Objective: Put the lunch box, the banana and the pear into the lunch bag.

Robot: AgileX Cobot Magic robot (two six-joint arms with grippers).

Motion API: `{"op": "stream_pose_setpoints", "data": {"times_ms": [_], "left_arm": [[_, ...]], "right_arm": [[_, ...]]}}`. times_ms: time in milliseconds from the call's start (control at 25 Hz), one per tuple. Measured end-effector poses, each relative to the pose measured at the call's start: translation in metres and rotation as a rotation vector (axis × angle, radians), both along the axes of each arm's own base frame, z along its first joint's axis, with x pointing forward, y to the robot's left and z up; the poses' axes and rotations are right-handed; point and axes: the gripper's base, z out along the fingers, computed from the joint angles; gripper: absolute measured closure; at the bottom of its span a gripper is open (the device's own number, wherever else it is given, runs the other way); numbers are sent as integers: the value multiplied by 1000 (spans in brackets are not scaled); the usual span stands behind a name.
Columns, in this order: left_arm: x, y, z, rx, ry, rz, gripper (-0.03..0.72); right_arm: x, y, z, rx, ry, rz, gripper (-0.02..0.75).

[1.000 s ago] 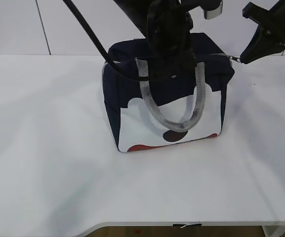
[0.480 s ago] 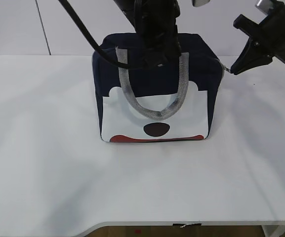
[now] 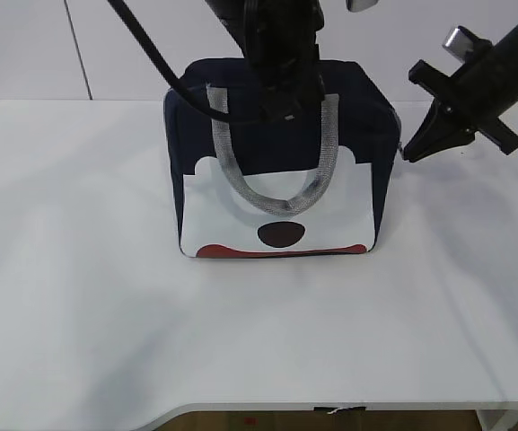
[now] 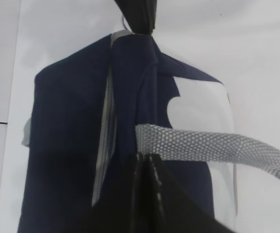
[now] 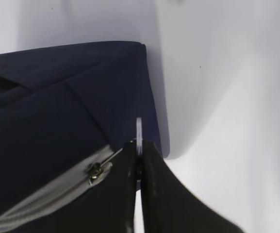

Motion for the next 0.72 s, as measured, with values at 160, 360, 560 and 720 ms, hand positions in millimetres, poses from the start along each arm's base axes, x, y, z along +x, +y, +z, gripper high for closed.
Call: {"op": "stream_pose_setpoints", "data": {"times_ms": [160,360,560,720], "left_arm": [[0,0,0,-1,-1,2,697],[1,0,0,-3,-7,3,697],[1,0,0,-2,-7,4,697],[1,0,1,-2,-9,5,697]], "right_arm": [[3,0,-10,-3,5,19,731],[5,1,-15,9,4,34,731],[7,2,-19,28,-6,53,731],[7,2,-20,27,-14,63,731]]}}
